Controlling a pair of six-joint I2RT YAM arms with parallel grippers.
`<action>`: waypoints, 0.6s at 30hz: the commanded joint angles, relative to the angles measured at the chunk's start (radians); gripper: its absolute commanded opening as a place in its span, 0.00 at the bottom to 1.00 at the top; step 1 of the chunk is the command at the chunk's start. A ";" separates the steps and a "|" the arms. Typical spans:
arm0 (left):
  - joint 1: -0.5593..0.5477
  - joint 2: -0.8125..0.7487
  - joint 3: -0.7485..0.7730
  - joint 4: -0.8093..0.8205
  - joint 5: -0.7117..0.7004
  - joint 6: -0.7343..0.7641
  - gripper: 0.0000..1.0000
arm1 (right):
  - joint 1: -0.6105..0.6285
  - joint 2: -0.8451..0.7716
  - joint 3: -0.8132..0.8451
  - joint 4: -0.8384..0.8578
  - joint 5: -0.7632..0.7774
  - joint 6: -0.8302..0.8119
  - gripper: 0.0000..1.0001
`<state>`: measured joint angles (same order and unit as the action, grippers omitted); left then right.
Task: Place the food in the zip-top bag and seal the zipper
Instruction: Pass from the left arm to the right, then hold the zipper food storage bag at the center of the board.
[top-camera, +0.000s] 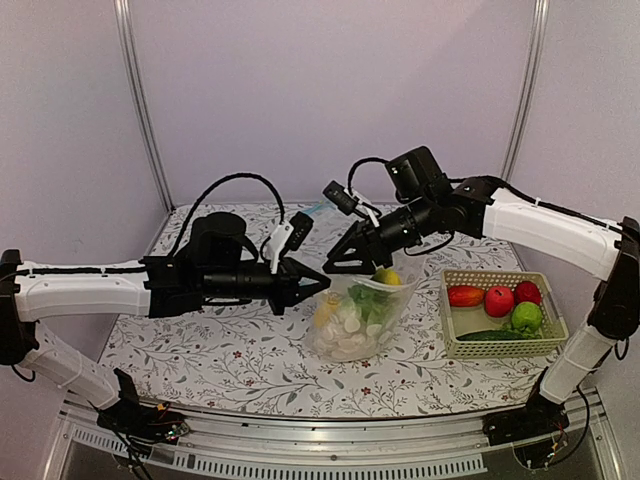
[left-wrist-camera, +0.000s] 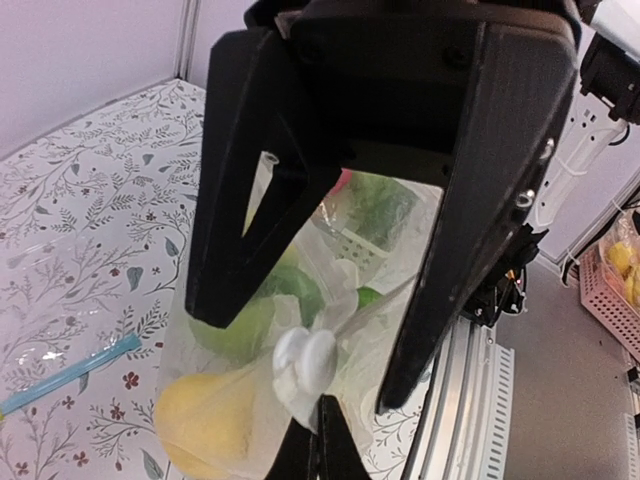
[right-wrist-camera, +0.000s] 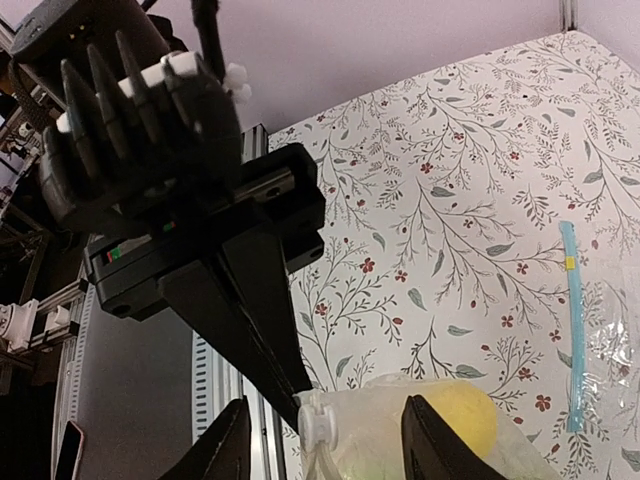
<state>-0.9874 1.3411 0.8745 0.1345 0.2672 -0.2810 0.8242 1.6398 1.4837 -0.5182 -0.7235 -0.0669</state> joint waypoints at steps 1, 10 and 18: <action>-0.018 -0.017 0.023 -0.024 -0.017 0.016 0.00 | -0.003 0.032 0.038 -0.046 -0.029 0.003 0.49; -0.019 -0.013 0.026 -0.032 -0.024 0.016 0.00 | -0.003 0.046 0.050 -0.054 -0.050 -0.002 0.15; -0.018 -0.015 0.014 -0.003 -0.013 -0.011 0.30 | -0.003 0.034 0.049 -0.055 -0.050 -0.017 0.02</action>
<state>-0.9947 1.3411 0.8768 0.1284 0.2504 -0.2844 0.8242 1.6699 1.5120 -0.5652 -0.7639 -0.0689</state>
